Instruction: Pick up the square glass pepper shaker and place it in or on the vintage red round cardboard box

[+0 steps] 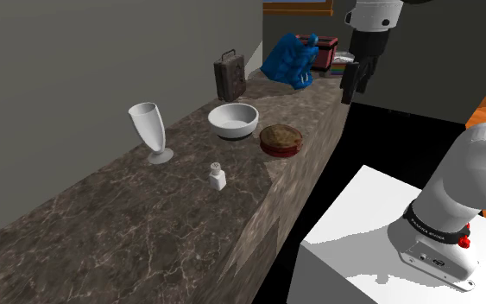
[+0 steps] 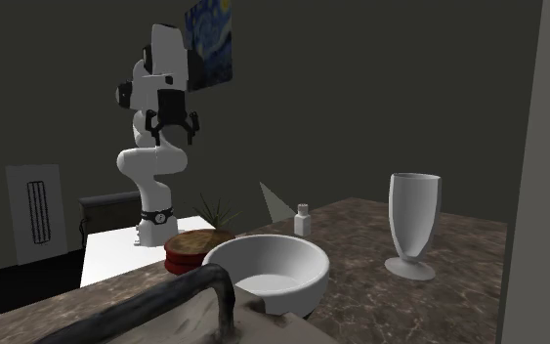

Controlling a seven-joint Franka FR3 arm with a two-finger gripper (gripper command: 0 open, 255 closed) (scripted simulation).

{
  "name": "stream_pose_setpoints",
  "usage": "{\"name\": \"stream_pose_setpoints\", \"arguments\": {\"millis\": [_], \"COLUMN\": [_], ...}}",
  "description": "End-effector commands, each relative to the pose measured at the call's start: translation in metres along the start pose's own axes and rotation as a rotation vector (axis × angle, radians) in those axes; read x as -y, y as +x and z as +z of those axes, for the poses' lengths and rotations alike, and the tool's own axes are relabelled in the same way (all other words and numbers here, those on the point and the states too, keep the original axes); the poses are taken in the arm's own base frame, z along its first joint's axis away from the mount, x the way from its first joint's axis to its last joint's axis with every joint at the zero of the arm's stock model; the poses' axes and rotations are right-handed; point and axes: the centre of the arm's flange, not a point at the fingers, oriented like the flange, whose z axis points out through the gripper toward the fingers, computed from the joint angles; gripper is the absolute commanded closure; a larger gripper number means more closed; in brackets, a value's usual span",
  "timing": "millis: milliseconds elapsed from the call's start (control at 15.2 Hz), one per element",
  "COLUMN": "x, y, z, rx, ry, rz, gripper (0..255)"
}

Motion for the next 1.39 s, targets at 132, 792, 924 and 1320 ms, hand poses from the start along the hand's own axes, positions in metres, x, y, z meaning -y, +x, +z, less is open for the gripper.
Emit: {"name": "stream_pose_setpoints", "arguments": {"millis": [132, 792, 924, 1320], "x": [0.019, 0.113, 0.131, 0.187], "y": [0.018, 0.107, 0.125, 0.177], "z": [0.009, 0.059, 0.069, 0.102], "rx": [0.01, 0.058, 0.068, 0.097], "ry": [-0.003, -0.02, -0.023, -0.033], "rz": [0.002, 0.01, 0.011, 0.016], "gripper": [0, 0, 0, 0]}}
